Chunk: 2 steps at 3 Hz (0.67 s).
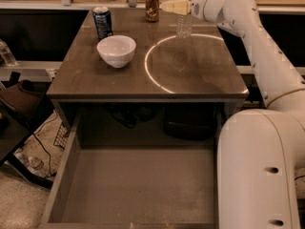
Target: Place water bottle into top drawer
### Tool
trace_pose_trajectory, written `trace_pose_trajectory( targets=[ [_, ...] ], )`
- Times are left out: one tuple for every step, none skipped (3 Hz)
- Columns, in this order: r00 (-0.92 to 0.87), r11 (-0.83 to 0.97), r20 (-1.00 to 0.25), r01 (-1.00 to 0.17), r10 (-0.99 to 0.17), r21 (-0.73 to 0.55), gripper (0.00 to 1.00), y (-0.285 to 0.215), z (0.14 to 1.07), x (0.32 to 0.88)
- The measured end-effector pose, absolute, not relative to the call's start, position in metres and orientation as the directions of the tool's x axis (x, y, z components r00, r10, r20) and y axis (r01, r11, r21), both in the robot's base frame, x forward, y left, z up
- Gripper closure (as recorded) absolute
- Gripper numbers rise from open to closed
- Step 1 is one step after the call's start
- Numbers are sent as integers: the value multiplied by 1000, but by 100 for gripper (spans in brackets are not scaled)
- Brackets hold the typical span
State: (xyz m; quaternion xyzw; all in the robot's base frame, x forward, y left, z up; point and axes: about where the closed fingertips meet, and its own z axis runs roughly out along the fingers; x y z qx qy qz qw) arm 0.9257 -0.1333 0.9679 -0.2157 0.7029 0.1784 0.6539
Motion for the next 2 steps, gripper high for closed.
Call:
trace_pose_trajectory(
  targets=[
    [-15, 852, -993, -515, -120, -95, 14, -133, 968, 936],
    [-16, 850, -993, -518, -120, -94, 38, -130, 966, 937]
  ],
)
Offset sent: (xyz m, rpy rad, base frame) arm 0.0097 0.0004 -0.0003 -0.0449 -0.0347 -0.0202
